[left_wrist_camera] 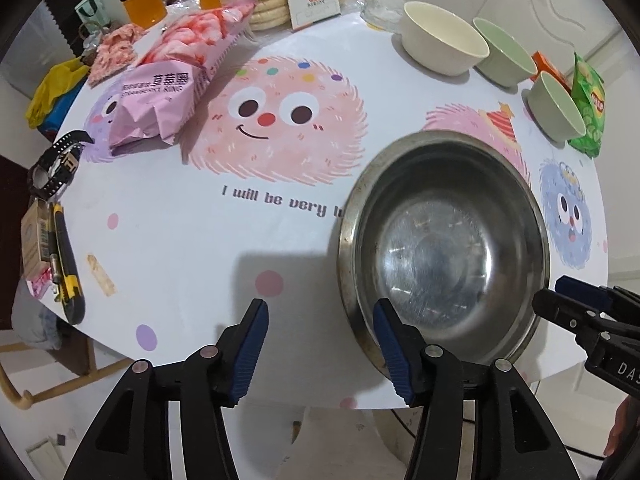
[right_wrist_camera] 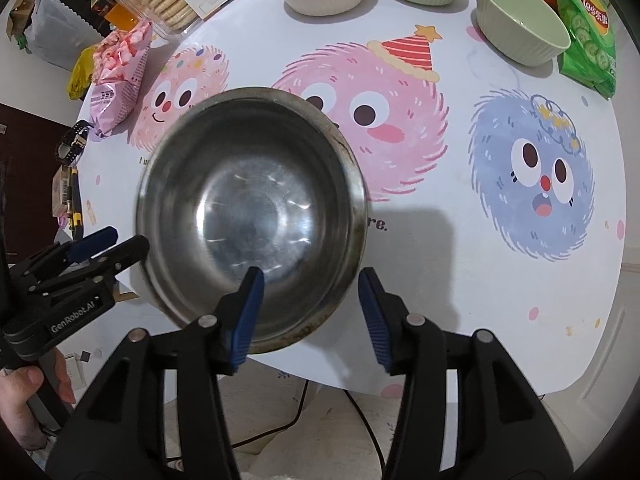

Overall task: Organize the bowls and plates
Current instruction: 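Lower the small steel bowl into the stack and open both grippers, then move both grippers to the cream ceramic bowl and grip its rim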

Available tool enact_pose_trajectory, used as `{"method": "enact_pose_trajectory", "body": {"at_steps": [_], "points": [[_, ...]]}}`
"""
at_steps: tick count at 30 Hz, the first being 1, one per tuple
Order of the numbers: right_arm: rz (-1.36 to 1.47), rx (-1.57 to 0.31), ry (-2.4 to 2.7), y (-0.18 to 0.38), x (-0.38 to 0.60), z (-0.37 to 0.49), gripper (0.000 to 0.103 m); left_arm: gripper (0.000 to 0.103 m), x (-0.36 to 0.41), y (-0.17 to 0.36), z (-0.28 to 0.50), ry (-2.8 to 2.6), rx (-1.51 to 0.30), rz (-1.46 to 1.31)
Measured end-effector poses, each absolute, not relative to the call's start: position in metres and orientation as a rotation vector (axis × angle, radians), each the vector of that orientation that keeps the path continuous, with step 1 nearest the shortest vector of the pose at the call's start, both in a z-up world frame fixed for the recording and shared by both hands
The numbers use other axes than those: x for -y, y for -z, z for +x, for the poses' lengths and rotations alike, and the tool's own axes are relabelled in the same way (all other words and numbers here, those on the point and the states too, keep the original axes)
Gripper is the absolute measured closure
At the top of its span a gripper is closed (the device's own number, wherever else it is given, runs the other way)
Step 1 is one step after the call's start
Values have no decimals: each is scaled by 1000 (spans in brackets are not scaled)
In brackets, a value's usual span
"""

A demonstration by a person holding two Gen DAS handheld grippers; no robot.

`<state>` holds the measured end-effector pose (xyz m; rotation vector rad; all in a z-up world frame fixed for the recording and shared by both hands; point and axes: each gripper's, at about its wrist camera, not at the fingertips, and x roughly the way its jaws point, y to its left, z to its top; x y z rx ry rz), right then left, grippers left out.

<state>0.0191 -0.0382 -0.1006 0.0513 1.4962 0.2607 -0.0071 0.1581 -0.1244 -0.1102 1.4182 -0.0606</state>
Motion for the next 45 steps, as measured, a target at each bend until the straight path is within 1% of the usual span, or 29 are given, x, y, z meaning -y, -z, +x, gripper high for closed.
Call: {"method": "enact_pose_trajectory", "body": {"at_steps": [2, 3, 4, 5, 7, 8, 9, 10, 11, 12, 13, 15, 17, 29, 36, 45], "points": [[45, -1488, -259, 98, 38, 20, 52, 43, -161, 123, -7, 56, -1413, -121], [44, -1483, -257, 97, 39, 20, 51, 38, -162, 122, -8, 55, -1411, -128], [45, -1480, -256, 96, 39, 21, 48, 33, -162, 122, -8, 58, -1408, -134], [50, -1477, -255, 95, 41, 22, 46, 30, -162, 121, -8, 69, -1400, -145], [58, -1470, -249, 94, 44, 25, 37, 17, -160, 119, -6, 76, -1387, -154], [63, -1464, -243, 92, 46, 26, 35, 15, -159, 118, -4, 77, -1381, -158], [70, -1461, -242, 92, 48, 28, 30, 14, -158, 117, -3, 79, -1378, -161], [80, -1459, -238, 91, 50, 29, 18, 11, -157, 116, -1, 81, -1377, -162], [87, -1456, -234, 90, 52, 31, 13, 9, -156, 116, 2, 86, -1375, -161], [93, -1449, -228, 89, 54, 33, 7, 1, -155, 115, 3, 89, -1373, -161], [98, -1446, -226, 88, 56, 35, 6, 0, -154, 114, 6, 92, -1368, -160], [120, -1441, -227, 87, 60, 39, 5, 0, -151, 114, 10, 93, -1368, -153], [141, -1434, -231, 86, 65, 44, 1, 0, -148, 113, 16, 95, -1366, -134], [279, -1384, -224, 72, 82, 100, 0, 0, -132, 106, 75, 129, -1356, -119], [415, -1420, -180, 84, 87, 150, 0, 0, -124, 102, 124, 142, -1356, -105], [492, -1427, -105, 95, 88, 200, 0, 0, -120, 114, 186, 145, -1396, -109]]}}
